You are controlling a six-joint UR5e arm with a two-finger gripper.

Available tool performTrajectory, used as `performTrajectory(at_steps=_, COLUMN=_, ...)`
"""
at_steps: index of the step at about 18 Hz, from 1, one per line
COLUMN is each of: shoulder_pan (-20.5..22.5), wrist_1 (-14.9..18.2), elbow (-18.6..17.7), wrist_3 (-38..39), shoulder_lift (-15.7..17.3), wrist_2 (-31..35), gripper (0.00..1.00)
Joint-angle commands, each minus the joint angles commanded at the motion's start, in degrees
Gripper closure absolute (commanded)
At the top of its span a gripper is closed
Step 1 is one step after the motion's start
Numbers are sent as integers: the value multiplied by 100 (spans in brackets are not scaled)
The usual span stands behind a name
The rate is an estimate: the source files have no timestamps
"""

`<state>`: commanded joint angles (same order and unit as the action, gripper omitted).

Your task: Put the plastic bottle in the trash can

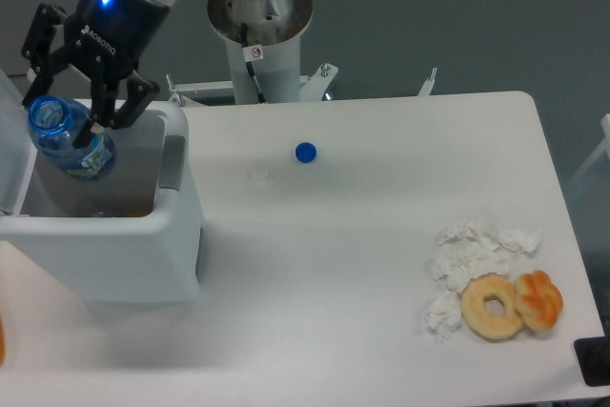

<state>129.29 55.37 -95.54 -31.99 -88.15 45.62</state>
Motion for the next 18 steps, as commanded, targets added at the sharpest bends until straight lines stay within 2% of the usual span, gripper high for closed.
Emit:
performTrajectory(at_steps=4, shoulder_pan=18, wrist_1=0, elbow=9, wrist_3=9, shoulder_lift=0, wrist_2=0, gripper=2)
performTrajectory(at_steps=7, shoulder_pan=79, wrist_1=9, elbow=166, wrist_3=9, shoulder_lift=-79, wrist_2=44, gripper=0)
performTrajectory(at_steps=11, shoulder_pan=456, wrist_1=-17, elbow=263, wrist_3=0, shoulder_lift=-88, wrist_2=96, gripper=0)
performTrajectory(at_steps=13, shoulder_pan=571, wrist_1=-18, elbow=342, wrist_3=-61, shoulder_lift=-123, wrist_2=455, gripper=0)
performTrajectory(at_steps=18, shoulder_pan=554, wrist_1=-9, elbow=466, wrist_3=-1343, shoulder_lift=-369, wrist_2=1905, gripper=0)
